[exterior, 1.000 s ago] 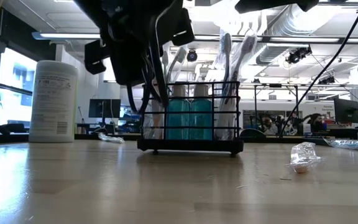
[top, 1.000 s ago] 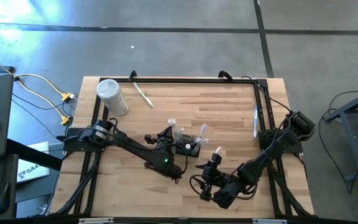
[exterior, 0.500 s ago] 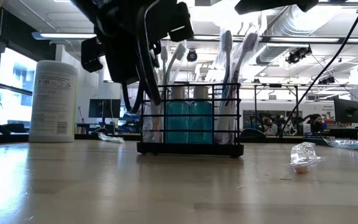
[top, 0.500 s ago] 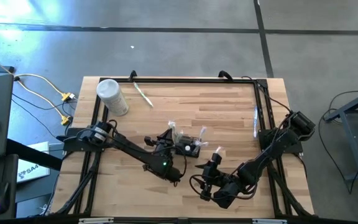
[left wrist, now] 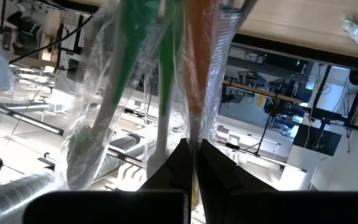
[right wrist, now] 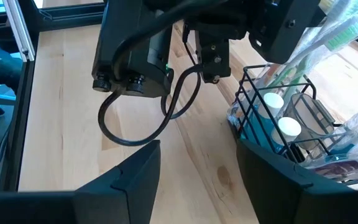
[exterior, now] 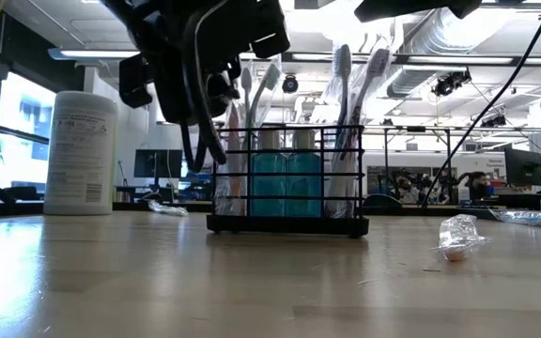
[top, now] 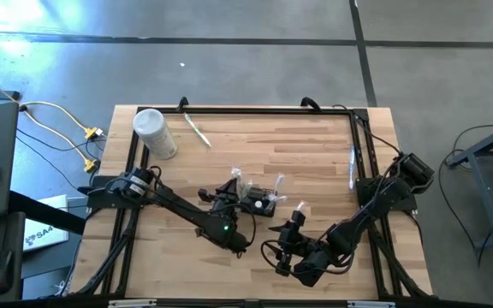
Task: Pick & Place toothbrushing station
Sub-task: Put the left orange toothbrush into the mesh organizer
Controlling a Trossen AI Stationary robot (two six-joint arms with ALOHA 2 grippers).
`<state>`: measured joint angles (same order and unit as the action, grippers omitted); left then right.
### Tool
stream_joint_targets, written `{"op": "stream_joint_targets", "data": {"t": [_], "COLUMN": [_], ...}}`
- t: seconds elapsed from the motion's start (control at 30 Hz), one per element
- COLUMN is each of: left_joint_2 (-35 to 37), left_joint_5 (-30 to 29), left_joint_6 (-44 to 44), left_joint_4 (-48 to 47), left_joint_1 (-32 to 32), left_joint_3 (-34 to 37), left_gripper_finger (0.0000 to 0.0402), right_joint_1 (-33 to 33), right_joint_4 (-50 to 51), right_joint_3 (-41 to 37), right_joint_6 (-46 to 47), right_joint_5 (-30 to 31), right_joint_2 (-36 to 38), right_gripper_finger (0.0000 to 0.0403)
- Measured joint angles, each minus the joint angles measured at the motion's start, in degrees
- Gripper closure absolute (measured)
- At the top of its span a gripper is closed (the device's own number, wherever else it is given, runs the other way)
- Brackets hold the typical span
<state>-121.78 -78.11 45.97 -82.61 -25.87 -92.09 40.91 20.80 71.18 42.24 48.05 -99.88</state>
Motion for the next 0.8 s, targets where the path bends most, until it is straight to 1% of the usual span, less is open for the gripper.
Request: {"op": "stream_joint_targets", "data": {"t": [0.17, 0.37, 0.8], "left_joint_2": [0.0, 0.0, 0.0], "left_joint_5": [-0.2, -0.9, -2.1], "left_joint_6": [-0.4, -4.4, -4.4], "left_joint_4": [-0.6, -4.0, -4.6], "left_joint_1": [-0.1, -0.1, -0.2], "left_joint_3": [0.0, 0.1, 0.1], "left_gripper_finger": [0.0398, 0.0398, 0.0398], "right_joint_1": [0.0, 0.0, 0.0], "right_joint_4": [0.0, 0.0, 0.0], "right_joint_3": [0.0, 0.0, 0.0], "right_joint_6": [0.0, 0.0, 0.0], "right_joint_5": [0.0, 0.0, 0.0], "right_joint_2": [0.0, 0.0, 0.0], "right_gripper_finger": [0.0199, 0.0199, 0.0199]}}
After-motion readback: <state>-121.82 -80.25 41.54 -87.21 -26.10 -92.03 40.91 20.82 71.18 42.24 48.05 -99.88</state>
